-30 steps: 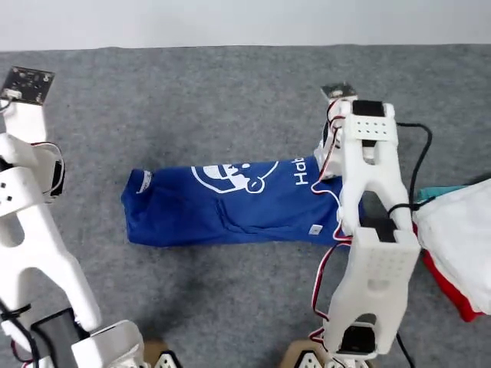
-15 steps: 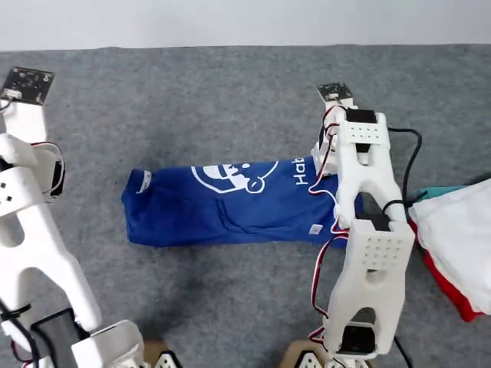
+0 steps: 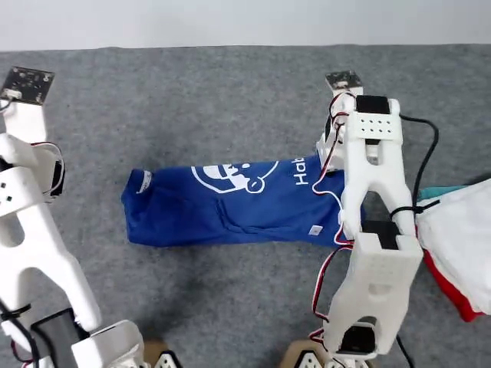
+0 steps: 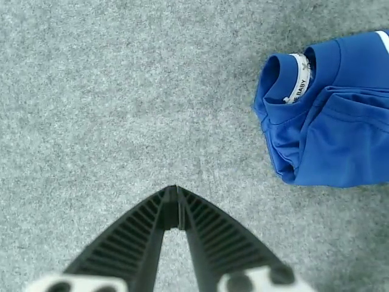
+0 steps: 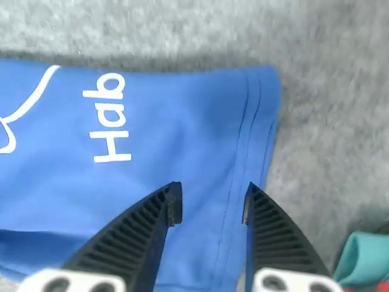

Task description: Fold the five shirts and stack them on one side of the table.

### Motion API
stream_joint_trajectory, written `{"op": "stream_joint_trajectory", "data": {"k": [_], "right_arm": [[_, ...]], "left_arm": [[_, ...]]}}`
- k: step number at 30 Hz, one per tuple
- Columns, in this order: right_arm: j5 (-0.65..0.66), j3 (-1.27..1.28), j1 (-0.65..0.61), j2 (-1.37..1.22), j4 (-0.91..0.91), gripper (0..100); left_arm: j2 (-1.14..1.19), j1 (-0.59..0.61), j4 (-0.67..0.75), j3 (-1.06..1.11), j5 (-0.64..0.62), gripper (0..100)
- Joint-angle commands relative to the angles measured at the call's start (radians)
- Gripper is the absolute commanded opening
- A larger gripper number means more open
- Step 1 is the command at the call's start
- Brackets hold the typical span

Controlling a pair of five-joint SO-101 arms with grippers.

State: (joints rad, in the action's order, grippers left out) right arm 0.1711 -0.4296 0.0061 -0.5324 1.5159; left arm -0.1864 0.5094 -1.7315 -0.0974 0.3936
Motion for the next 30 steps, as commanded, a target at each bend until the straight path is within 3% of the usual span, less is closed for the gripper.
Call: {"op": "stream_joint_trajectory", "data": {"k": [1,3,21,30], "right_arm": [[-0.052,-0.046,0.002,0.061,0.059,23.6],[-0.078,-0.046,0.002,0.041,0.062,27.3],[-0.086,-0.051,-0.007,-0.219,-0.051,27.3],[-0.078,-0.052,-0.038,-0.234,-0.039,2.2]], "left_arm": [[-0.04,0.006,-0.021,-0.019,0.002,0],[-0.04,0.006,-0.021,-0.018,0.002,0],[-0.038,0.006,-0.023,-0.018,0.002,0],[-0.038,0.006,-0.023,-0.018,0.002,0]]}}
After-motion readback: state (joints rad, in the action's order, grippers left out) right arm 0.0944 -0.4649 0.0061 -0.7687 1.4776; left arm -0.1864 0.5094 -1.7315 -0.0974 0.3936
